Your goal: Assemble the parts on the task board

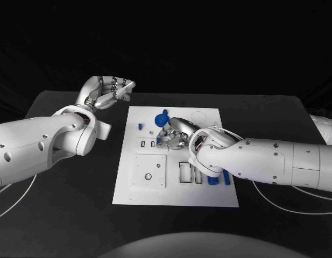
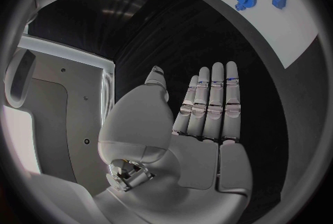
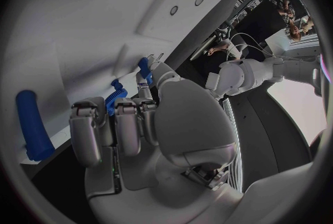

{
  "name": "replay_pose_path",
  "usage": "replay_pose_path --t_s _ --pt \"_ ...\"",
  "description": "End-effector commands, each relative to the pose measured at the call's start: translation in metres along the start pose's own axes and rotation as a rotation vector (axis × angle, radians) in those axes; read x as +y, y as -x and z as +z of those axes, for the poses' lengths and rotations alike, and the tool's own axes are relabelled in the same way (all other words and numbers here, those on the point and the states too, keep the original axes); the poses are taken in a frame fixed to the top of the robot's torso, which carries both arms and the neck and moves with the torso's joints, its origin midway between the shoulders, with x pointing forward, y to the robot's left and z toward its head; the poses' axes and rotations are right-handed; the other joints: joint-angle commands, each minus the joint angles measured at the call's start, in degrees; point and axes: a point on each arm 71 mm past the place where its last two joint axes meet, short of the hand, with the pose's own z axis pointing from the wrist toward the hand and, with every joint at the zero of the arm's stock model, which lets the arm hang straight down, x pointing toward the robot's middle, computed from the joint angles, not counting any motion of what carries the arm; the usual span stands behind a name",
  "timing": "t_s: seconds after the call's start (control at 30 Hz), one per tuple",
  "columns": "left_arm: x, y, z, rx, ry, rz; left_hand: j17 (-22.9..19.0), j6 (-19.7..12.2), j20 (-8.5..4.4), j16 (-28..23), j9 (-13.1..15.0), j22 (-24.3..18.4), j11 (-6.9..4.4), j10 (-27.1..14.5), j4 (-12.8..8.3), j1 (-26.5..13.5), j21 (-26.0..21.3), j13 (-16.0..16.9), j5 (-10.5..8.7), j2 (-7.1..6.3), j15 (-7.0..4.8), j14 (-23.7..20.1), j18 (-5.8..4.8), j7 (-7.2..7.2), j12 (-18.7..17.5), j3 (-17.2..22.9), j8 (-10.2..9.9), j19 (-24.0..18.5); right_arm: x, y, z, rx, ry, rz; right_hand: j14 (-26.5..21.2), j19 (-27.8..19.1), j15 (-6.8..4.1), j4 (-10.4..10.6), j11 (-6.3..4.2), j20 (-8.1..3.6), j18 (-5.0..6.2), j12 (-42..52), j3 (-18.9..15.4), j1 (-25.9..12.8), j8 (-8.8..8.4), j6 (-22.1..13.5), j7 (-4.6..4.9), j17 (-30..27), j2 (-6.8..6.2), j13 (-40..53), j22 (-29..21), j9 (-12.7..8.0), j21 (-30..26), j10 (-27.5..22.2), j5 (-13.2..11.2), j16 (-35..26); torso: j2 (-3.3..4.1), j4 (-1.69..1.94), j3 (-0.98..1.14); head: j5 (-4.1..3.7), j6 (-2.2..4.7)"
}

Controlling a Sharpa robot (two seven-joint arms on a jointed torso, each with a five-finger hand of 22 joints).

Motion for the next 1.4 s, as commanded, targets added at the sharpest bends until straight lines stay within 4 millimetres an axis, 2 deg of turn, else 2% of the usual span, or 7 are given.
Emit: replay_pose_path --t_s 0.03,0.1,0.27,0.83,1.0,1.23,1.4 --pt "-0.002 0.0 0.0 0.006 -0.013 -0.007 -0.05 -0.09 0.14 -0.16 0.08 -0.05 0.14 -0.44 0.05 0.43 -0.32 0.07 0.22 0.1 -0.05 -0.48 0.13 0.16 0.02 -0.27 -0.14 -0.04 -0.001 -0.002 0.0 0.014 -0.004 -0.016 5.99 6.0 0.84 -0.25 0.84 0.72 -0.38 0.23 -0.32 -0.63 -0.58 -2.1 0.72 15.1 -0.67 15.07 15.08 -0.58 0.26 5.99 -0.14 0.23 -0.01 0.08 0.03 0.01 -0.09" --pt "-0.002 0.0 0.0 0.006 -0.013 -0.007 -0.05 -0.09 0.14 -0.16 0.08 -0.05 0.14 -0.44 0.05 0.43 -0.32 0.07 0.22 0.1 -0.05 -0.48 0.13 0.16 0.02 -0.27 -0.14 -0.04 -0.001 -0.002 0.0 0.012 -0.004 -0.017 5.99 6.0 1.42 -0.43 1.58 1.2 -0.38 0.23 -0.61 -0.9 -0.58 -4.75 1.6 15.1 -1.45 15.07 15.08 -0.77 0.26 5.99 -0.38 0.23 -0.02 0.02 0.03 0.03 -0.09" --pt "-0.002 0.0 0.0 0.006 -0.013 -0.007 -0.05 -0.09 0.14 -0.16 0.08 -0.05 0.14 -0.44 0.05 0.43 -0.32 0.07 0.22 0.1 -0.05 -0.48 0.13 0.16 0.02 -0.27 -0.14 -0.04 0.001 -0.002 -0.002 0.004 -0.002 -0.021 5.99 6.0 2.27 -0.65 2.46 1.92 -0.38 0.23 -1.19 -1.34 -0.49 -7.18 2.53 15.1 -2.59 15.07 15.08 -0.68 0.26 5.99 -0.67 0.23 0.0 0.01 -0.01 0.03 -0.04" --pt "-0.001 0.001 -0.001 0.006 -0.011 -0.007 -0.05 -0.09 0.14 -0.16 0.08 -0.05 0.14 -0.44 0.05 0.43 -0.32 0.07 0.22 0.1 -0.05 -0.48 0.13 0.16 0.02 -0.27 -0.14 -0.04 0.002 0.002 -0.007 -0.036 0.016 -0.01 5.99 6.0 2.75 -0.03 2.86 2.46 -0.38 0.23 -1.89 -2.51 -0.01 -6.92 2.89 15.1 -3.25 15.07 15.08 -0.35 0.26 5.99 -1.04 0.23 -0.03 -0.04 0.03 0.01 -0.16" --pt "0.0 0.002 -0.001 0.01 -0.003 -0.009 -0.1 -0.24 0.17 -0.16 0.07 -0.14 0.21 -0.69 0.06 0.66 -0.5 0.06 0.39 0.07 -0.02 -0.54 0.14 0.22 -0.09 -0.41 -0.23 0.0 0.002 0.006 -0.009 -0.08 0.036 0.004 5.99 6.0 3.23 0.63 3.36 2.91 -0.38 0.23 -2.46 -3.19 -0.53 -8.83 3.52 15.1 -3.87 15.07 15.08 -0.61 0.26 5.99 -1.56 0.23 -0.08 -0.08 0.07 0.24 0.13" --pt "0.003 0.003 -0.001 0.033 0.036 -0.011 -0.03 -1.68 0.08 0.49 -0.12 -0.18 0.51 -1.72 0.08 1.39 -0.62 0.07 0.59 0.04 -0.08 0.36 0.21 0.61 -0.43 -0.8 -0.76 1.05 0.009 0.034 -0.014 -0.215 0.106 0.042 5.99 6.0 4.43 2.7 4.15 3.99 -0.38 0.23 -3.09 -4.48 -0.48 -12.9 4.38 15.1 -4.15 15.07 15.08 -0.68 0.26 5.99 -2.71 0.23 -0.14 -0.02 0.16 0.64 0.52" --pt "0.001 0.003 0.001 0.09 0.09 0.018 1.28 -4.07 -1.06 3.75 -0.52 0.97 -0.33 2.04 0.08 1.89 1.37 1.46 1.21 0.11 -1.34 4.34 0.27 0.28 1.67 -1.46 -1.1 4.29 0.012 0.066 -0.021 -0.268 0.133 0.1 5.99 6.0 5.06 5.11 4.34 4.66 -0.38 0.23 -3.38 -7.07 -0.25 -13.4 4.62 15.1 -2.37 15.07 15.08 -0.5 0.26 5.99 -1.25 0.23 -0.35 -0.06 0.23 1.25 0.91"
